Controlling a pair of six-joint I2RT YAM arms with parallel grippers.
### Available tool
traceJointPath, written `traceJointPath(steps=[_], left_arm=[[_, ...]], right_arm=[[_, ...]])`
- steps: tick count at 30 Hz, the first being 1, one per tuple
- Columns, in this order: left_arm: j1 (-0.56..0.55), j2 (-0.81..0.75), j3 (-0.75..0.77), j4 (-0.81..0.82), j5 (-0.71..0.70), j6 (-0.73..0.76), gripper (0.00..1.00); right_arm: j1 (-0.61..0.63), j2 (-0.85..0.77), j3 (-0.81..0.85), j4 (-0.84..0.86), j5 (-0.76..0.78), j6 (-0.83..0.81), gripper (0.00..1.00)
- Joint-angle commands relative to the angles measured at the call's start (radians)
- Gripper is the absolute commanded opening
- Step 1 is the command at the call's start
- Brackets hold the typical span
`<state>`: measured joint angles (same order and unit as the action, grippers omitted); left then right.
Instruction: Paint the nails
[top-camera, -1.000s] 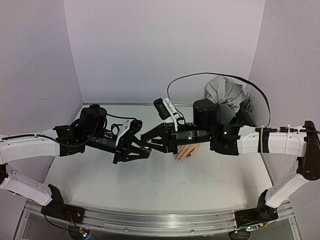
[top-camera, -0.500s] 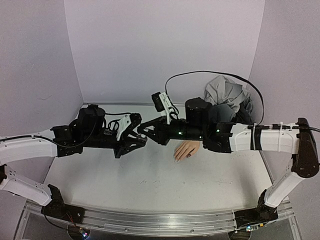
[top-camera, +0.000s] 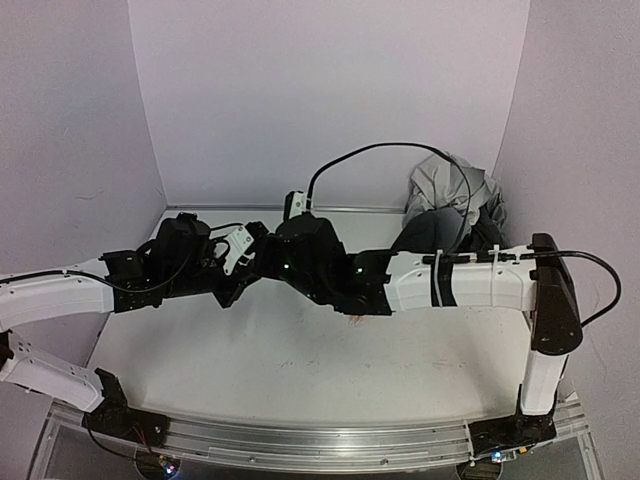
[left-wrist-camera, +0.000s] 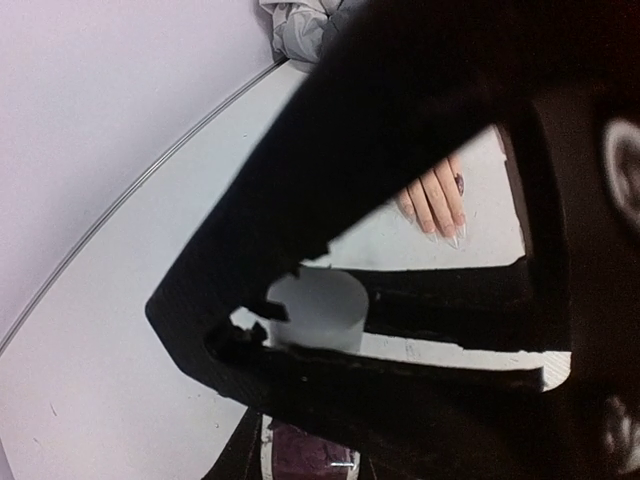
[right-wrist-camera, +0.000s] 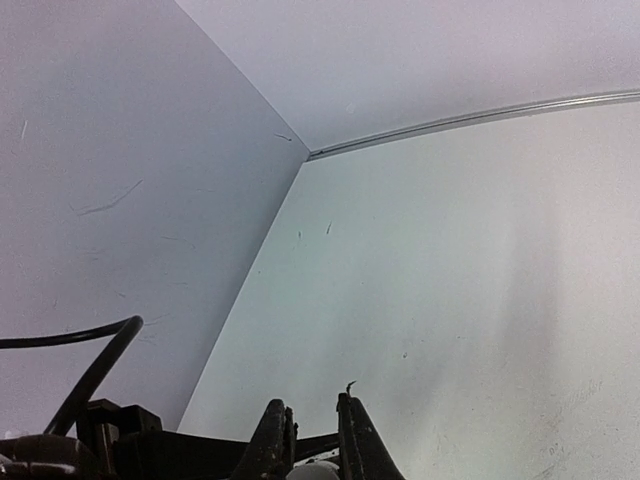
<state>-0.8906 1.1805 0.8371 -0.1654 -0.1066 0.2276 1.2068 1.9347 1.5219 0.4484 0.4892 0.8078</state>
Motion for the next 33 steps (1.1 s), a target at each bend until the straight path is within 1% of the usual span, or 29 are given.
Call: traceJointPath(steps=[1,2,4,6,8,10,11,12,13,16,17,18,19,22,24,27,28,33], left_arm=[[-0.021,-0.038,0.048,0.201,0.034,0.042,0.0],[-0.021,-0.038,0.048,0.201,0.046,0.042,0.0],[-0.021,-0.033,0.051,0.201,0.068,0.04,0.0],[-0.021,-0.027,0.054,0.201,0.09,0.036,0.0],[-0.021,-0.023,0.054,0.201,0.103,0.033,0.0],[-0.021,-0.022,0.055,0.199,0.159,0.03,0.0],[-0.021,-0.022,0.056,0.199,0.191,0.031,0.0],[-0.021,-0.022,0.056,0.199,0.252,0.032,0.0],[-0.021,-0.024,0.054,0.2,0.306,0.033,0.0],[-0.021,-0.022,0.057,0.199,0.53,0.038,0.0],[-0.021,-0.017,0.058,0.199,0.604,0.036,0.0],[-0.021,-0.012,0.062,0.199,0.662,0.033,0.0],[-0.022,-0.002,0.066,0.199,0.708,0.026,0.0],[-0.022,0.025,0.078,0.199,0.778,0.014,0.0],[-0.022,0.034,0.081,0.199,0.802,0.008,0.0],[-0.022,0.042,0.081,0.199,0.816,0.007,0.0],[-0.022,0.042,0.08,0.199,0.818,0.008,0.0],[-0.022,0.045,0.079,0.198,0.837,0.009,0.0]], right_arm=[[0.028,-0.097,-0.077,-0.068,-0.063,-0.076,0.03],[0.019,-0.139,-0.114,-0.056,-0.06,-0.097,0.11],[0.004,-0.221,-0.18,-0.045,-0.059,-0.149,0.33],[-0.007,-0.315,-0.243,-0.041,-0.065,-0.21,0.51],[-0.016,-0.398,-0.316,-0.029,-0.066,-0.269,0.65],[-0.029,-0.471,-0.422,-0.003,-0.077,-0.339,0.77],[-0.037,-0.507,-0.469,0.026,-0.095,-0.378,0.83],[-0.054,-0.541,-0.524,0.054,-0.118,-0.407,0.9],[-0.073,-0.576,-0.575,0.081,-0.171,-0.426,0.97],[-0.164,-0.673,-0.709,0.211,-0.456,-0.454,0.98],[-0.181,-0.699,-0.746,0.265,-0.563,-0.46,0.98],[-0.186,-0.719,-0.768,0.309,-0.634,-0.469,0.98],[-0.188,-0.73,-0.777,0.337,-0.701,-0.476,0.98],[-0.187,-0.71,-0.748,0.358,-0.851,-0.486,0.93],[-0.187,-0.674,-0.713,0.358,-0.917,-0.491,0.86],[-0.188,-0.616,-0.659,0.354,-0.982,-0.509,0.66],[-0.187,-0.599,-0.642,0.348,-0.998,-0.521,0.63],[-0.19,-0.53,-0.561,0.333,-1.049,-0.553,0.59]])
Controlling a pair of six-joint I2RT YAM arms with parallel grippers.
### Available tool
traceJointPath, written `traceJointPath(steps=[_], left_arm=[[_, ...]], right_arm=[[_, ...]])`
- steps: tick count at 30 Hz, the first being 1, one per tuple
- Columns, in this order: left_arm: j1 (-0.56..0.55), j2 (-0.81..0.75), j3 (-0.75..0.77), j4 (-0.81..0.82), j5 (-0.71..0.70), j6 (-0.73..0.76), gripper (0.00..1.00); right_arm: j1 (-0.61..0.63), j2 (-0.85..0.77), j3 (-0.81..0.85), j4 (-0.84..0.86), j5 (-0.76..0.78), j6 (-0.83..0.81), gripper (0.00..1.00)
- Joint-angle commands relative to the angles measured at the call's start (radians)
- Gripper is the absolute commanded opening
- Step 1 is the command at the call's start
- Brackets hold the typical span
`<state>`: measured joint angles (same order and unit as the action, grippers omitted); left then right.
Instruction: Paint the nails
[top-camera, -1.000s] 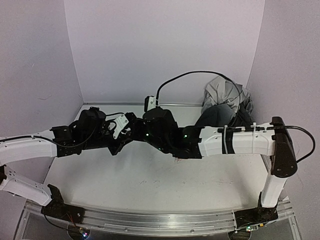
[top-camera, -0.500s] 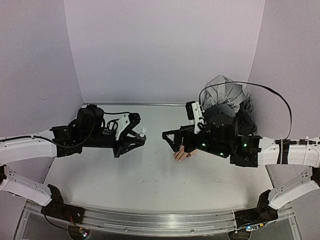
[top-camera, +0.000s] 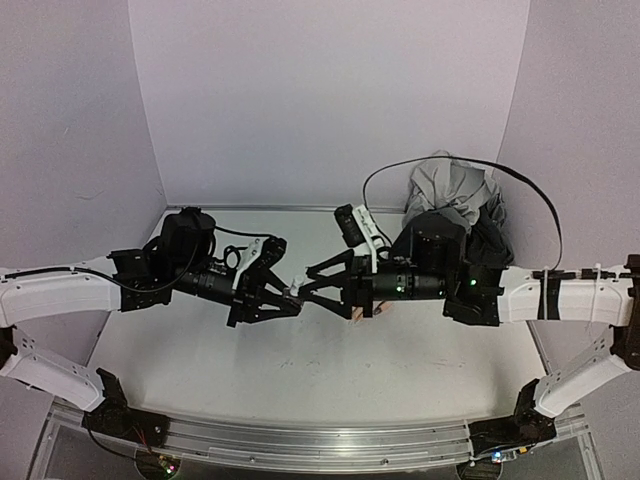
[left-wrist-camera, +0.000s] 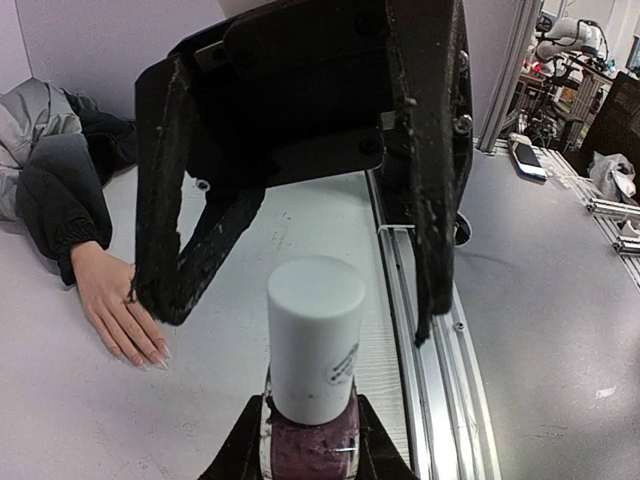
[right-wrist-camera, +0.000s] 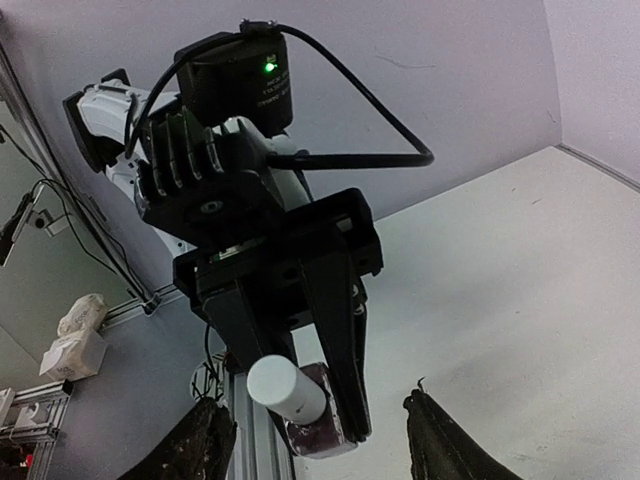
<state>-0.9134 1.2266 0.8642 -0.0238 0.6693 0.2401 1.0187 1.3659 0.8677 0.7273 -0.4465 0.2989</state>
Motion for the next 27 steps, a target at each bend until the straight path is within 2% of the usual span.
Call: traceJointPath(steps=[1,6,12,13,14,18,20,21,22,23,24,26,27], left_arm=[[0.0,0.001,0.052,0.056,0.064,-0.005,0.0],[0.001,0.004,0.052,0.055,0.067,-0.003,0.0],[0.001,-0.011,0.05,0.053,-0.005,0.003,0.0],[0.001,-0.017,0.048,0.053,-0.031,0.005,0.0],[0.001,-0.023,0.046,0.054,-0.07,0.007,0.0],[0.001,-0.044,0.041,0.055,-0.305,0.004,0.0],[0.001,-0.047,0.04,0.055,-0.529,-0.001,0.0],[0.001,-0.047,0.038,0.055,-0.623,0.001,0.0],[0.001,-0.046,0.038,0.055,-0.729,0.001,0.0],[0.002,-0.045,0.036,0.055,-0.797,0.004,0.0],[0.003,-0.047,0.033,0.055,-0.836,0.011,0.0],[0.004,-0.055,0.029,0.056,-0.843,0.013,0.0],[0.005,-0.059,0.028,0.056,-0.821,0.013,0.0]], right_arm=[[-0.002,0.052,0.108,0.051,-0.125,-0.048,0.56],[-0.003,0.101,0.161,0.047,-0.175,-0.058,0.4],[-0.002,0.149,0.177,0.031,-0.214,-0.06,0.1],[-0.003,0.156,0.177,0.029,-0.213,-0.058,0.03],[-0.003,0.16,0.176,0.028,-0.201,-0.054,0.0],[-0.002,0.189,0.173,0.027,-0.054,0.013,0.0],[0.022,0.227,0.2,0.003,0.167,0.1,0.0],[0.066,0.258,0.253,-0.075,0.377,0.147,0.0],[0.125,0.297,0.326,-0.214,0.687,0.231,0.0],[0.182,0.344,0.402,-0.351,0.92,0.339,0.0],[0.223,0.386,0.456,-0.433,1.053,0.411,0.0],[0.285,0.457,0.538,-0.453,1.147,0.461,0.0],[0.295,0.487,0.576,-0.45,1.134,0.473,0.0]])
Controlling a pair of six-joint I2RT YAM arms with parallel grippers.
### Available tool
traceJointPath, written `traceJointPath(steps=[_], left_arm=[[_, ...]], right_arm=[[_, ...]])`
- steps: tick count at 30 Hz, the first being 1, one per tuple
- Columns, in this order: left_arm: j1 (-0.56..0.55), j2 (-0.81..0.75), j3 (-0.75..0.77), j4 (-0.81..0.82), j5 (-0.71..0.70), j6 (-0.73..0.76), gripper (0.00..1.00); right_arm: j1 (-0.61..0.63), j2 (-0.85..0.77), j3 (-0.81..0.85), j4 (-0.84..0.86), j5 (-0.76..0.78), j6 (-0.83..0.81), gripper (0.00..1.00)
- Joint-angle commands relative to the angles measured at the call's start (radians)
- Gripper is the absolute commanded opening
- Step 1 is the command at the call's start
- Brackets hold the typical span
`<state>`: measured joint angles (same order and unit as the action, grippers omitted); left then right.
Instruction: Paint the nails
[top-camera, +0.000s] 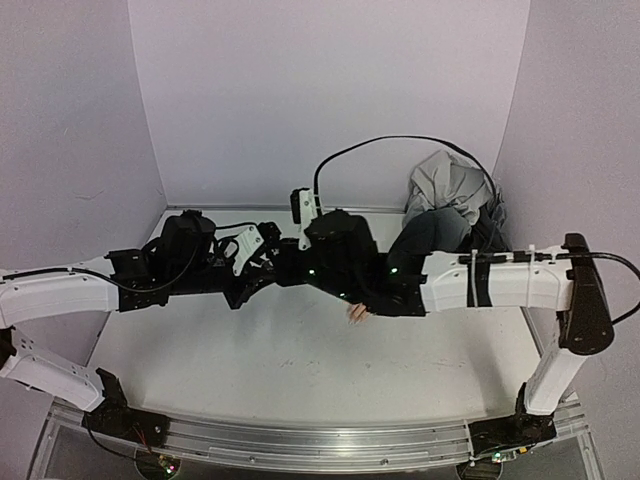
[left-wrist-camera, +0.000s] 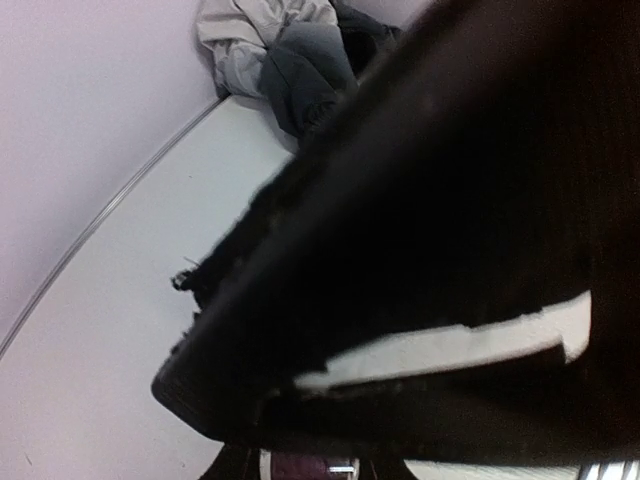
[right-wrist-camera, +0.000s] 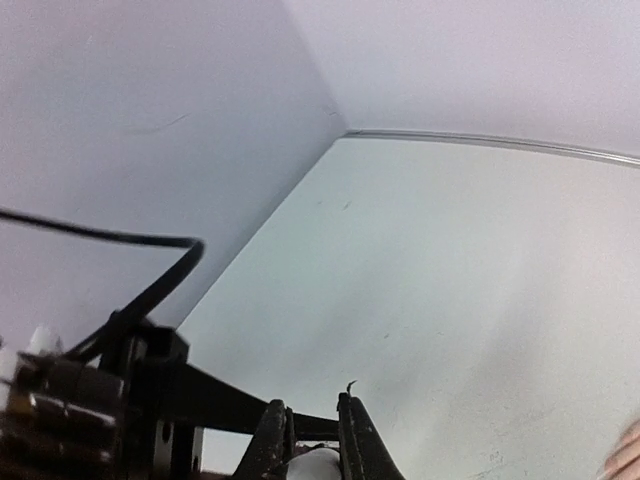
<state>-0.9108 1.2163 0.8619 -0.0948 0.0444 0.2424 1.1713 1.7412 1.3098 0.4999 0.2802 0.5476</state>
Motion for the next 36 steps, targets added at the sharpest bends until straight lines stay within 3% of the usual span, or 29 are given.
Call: traceJointPath(steps=[1,6,7,9,12,16,18,19,23,30,36], left_arm=[[0.003,-0.051,0.031,0.127,-0.174,0.01,0.0],[0.003,-0.053,0.031,0.126,-0.118,0.005,0.0],[0.003,-0.053,0.031,0.125,-0.115,0.006,0.0],[0.003,-0.052,0.032,0.125,-0.1,0.008,0.0],[0.003,-0.053,0.03,0.125,-0.055,0.017,0.0],[0.002,-0.053,0.029,0.125,0.033,0.021,0.0],[0.003,-0.053,0.031,0.125,0.073,0.021,0.0],[0.002,-0.057,0.03,0.125,0.101,0.021,0.0],[0.002,-0.067,0.031,0.125,0.243,0.023,0.0],[0.002,-0.042,0.049,0.125,0.553,0.006,0.0],[0.003,-0.012,0.063,0.125,0.651,-0.016,0.0]], right_arm=[[0.145,0.136,0.161,-0.216,0.382,0.221,0.0],[0.135,0.091,0.169,-0.182,0.352,0.117,0.0],[0.13,0.071,0.151,-0.163,0.337,0.09,0.04],[0.119,-0.007,0.081,-0.108,0.287,0.006,0.29],[0.111,-0.105,-0.013,-0.044,0.233,-0.103,0.59],[0.078,-0.218,-0.14,-0.037,0.159,-0.169,0.82],[0.035,-0.284,-0.222,-0.006,0.045,-0.181,0.96],[0.005,-0.321,-0.267,0.024,-0.05,-0.187,0.98],[-0.069,-0.431,-0.38,0.123,-0.402,-0.244,0.98],[-0.144,-0.471,-0.385,0.145,-0.622,-0.264,0.97],[-0.151,-0.375,-0.298,0.145,-0.746,-0.271,0.66]])
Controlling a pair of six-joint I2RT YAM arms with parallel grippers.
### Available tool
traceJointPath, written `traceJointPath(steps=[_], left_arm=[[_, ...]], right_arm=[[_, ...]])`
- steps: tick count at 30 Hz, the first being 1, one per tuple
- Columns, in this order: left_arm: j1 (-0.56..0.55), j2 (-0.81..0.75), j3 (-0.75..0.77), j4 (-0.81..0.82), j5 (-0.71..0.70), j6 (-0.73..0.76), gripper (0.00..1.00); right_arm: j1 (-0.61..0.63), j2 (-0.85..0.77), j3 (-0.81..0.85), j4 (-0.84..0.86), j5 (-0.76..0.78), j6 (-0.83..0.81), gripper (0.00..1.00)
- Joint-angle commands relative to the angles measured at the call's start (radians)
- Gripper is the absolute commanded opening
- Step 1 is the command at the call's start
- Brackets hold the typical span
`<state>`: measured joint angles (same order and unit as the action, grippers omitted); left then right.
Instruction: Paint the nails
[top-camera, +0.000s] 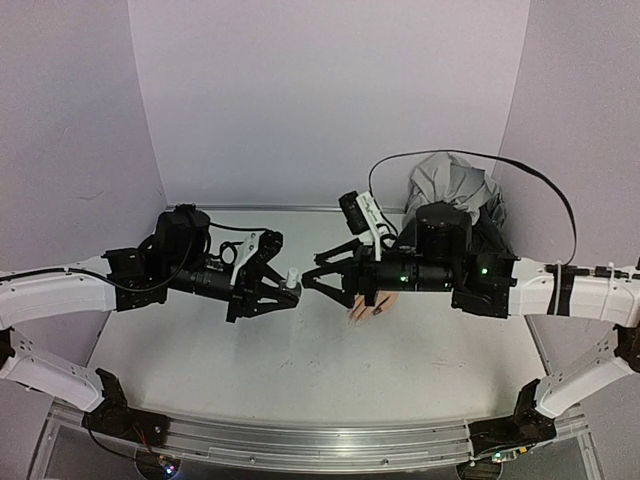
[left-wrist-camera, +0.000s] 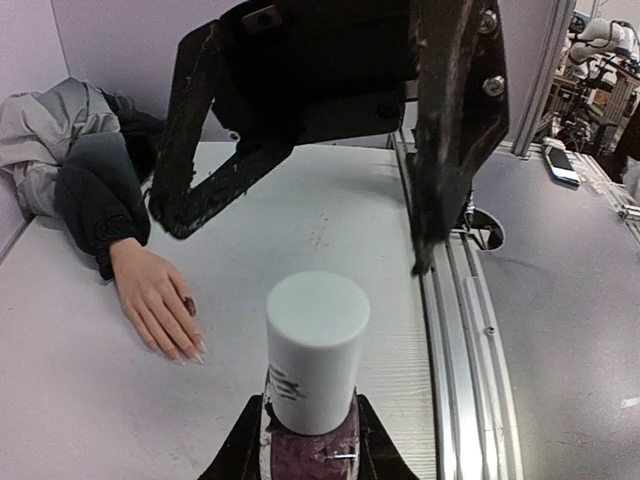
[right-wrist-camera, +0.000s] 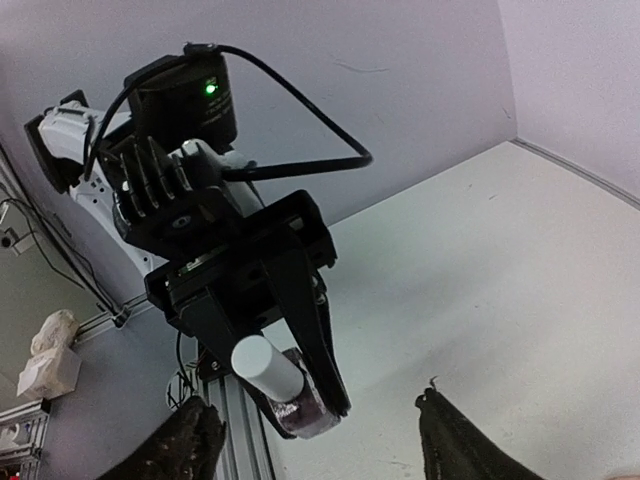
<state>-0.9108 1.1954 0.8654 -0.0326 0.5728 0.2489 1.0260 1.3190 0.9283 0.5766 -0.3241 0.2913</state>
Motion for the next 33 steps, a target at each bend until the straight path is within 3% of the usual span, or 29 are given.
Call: traceJointPath(steps=[1,13,16,19,23,25,27,29,30,33], left_arm=[[0.003,0.009,0.06,0.063,0.125,-0.023,0.0],[0.003,0.015,0.06,0.062,0.141,-0.022,0.0],[0.002,0.012,0.058,0.063,0.136,-0.018,0.0],[0.002,0.006,0.057,0.063,0.108,-0.019,0.0],[0.003,-0.014,0.049,0.063,-0.059,-0.021,0.0],[0.003,-0.023,0.044,0.063,-0.249,-0.024,0.0],[0.003,-0.027,0.038,0.063,-0.437,-0.02,0.0],[0.002,-0.029,0.032,0.063,-0.606,-0.015,0.0],[0.003,-0.029,0.031,0.063,-0.666,-0.013,0.0],[0.004,-0.039,0.025,0.065,-0.726,-0.002,0.0]], right_arm=[[-0.005,0.058,0.094,0.068,-0.149,-0.019,0.64],[-0.006,0.175,0.195,0.077,-0.278,-0.031,0.34],[-0.006,0.188,0.206,0.078,-0.293,-0.033,0.2],[-0.007,0.195,0.205,0.081,-0.294,-0.033,0.01],[-0.006,0.216,0.199,0.077,-0.228,-0.006,0.0],[-0.004,0.237,0.195,0.076,-0.102,0.045,0.0],[0.019,0.276,0.213,0.023,0.169,0.13,0.0],[0.102,0.362,0.334,-0.202,0.764,0.299,0.0],[0.144,0.403,0.384,-0.294,0.903,0.397,0.0],[0.236,0.512,0.5,-0.318,1.017,0.459,0.0]])
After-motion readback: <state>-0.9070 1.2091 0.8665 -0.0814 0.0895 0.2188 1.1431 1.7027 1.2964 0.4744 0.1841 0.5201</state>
